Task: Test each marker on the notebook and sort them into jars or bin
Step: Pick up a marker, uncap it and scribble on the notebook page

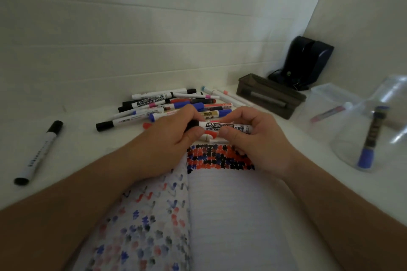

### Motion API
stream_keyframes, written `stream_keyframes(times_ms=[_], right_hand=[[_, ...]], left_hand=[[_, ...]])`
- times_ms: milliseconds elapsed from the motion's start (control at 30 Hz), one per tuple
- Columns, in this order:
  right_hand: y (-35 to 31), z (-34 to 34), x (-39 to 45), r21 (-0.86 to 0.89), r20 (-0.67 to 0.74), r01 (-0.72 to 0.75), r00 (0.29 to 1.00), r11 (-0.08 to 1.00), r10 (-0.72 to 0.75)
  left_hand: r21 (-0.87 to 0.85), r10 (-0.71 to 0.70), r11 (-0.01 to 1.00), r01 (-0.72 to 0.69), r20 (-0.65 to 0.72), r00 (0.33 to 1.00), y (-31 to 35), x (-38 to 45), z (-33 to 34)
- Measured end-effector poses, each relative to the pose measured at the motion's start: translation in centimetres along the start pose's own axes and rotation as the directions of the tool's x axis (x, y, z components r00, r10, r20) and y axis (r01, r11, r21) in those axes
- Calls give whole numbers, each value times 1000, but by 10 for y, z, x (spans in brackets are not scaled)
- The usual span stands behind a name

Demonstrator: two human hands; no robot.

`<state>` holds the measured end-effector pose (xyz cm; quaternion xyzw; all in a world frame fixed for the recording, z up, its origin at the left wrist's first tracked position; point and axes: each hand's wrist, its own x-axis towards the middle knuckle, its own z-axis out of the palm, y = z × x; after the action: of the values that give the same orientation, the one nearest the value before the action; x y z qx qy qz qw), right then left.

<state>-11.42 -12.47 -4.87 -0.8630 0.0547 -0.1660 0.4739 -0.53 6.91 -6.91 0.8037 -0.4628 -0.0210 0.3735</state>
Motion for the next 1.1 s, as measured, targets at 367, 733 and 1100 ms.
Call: stream_keyframes(times_ms=[367,733,1100], right_hand=[[46,-66,96,491,-464,-276,720,826,516],[36,-52,73,-53,-379,-270,896,961,231],[49,-50,43,-724,-78,-190,978,663,196]], left_hand=[[299,-19,951,73,-181,983,-35,11,-1],[380,-34,919,104,-187,982,-40,13,0],[402,4,912,81,-207,978,-38,15,-1]])
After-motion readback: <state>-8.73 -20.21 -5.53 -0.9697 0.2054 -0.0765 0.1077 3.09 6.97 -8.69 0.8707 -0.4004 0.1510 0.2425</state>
